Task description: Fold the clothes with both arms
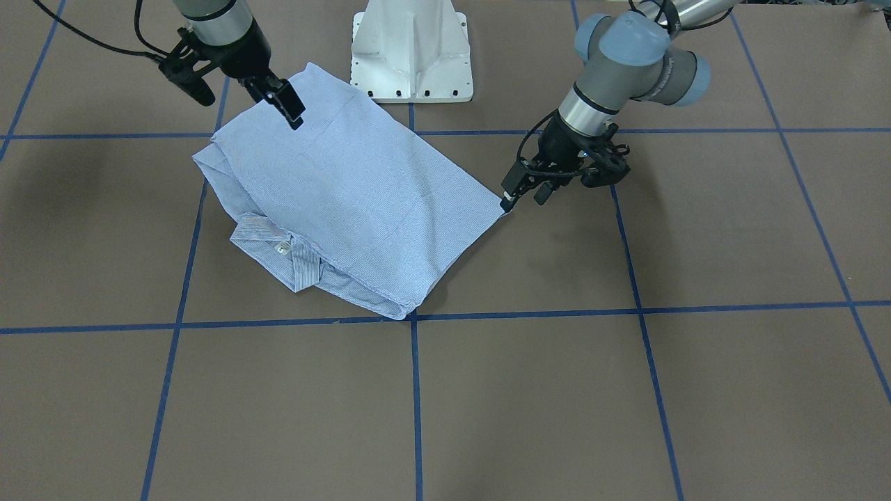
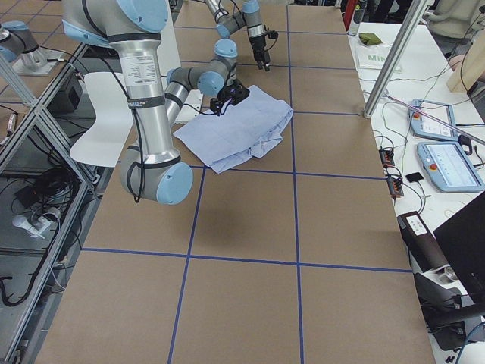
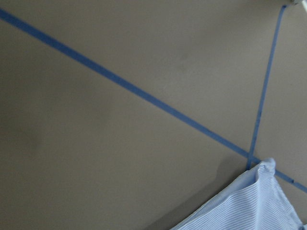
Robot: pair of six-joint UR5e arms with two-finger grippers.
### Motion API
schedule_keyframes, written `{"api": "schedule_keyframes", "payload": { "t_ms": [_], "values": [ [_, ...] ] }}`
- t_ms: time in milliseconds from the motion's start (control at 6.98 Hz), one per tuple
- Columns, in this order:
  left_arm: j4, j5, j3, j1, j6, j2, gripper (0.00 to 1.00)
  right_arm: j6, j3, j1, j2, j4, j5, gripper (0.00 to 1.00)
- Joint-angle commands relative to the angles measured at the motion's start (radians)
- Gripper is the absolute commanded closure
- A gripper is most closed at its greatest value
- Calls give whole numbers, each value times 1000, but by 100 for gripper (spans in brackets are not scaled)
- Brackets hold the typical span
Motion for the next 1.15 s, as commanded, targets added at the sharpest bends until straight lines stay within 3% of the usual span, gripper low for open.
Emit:
{"api": "schedule_keyframes", "payload": {
  "t_ms": [0, 286, 1003],
  "values": [
    [47, 49, 11, 60, -20, -6, 24, -164, -100, 108, 30, 7, 4, 0],
    [52, 49, 19, 76, -20, -13, 32, -172, -178, 122, 32, 85, 3, 0],
    [50, 57, 94, 84, -19, -56, 38, -172, -211, 122, 32, 96, 6, 0]
  ]
}}
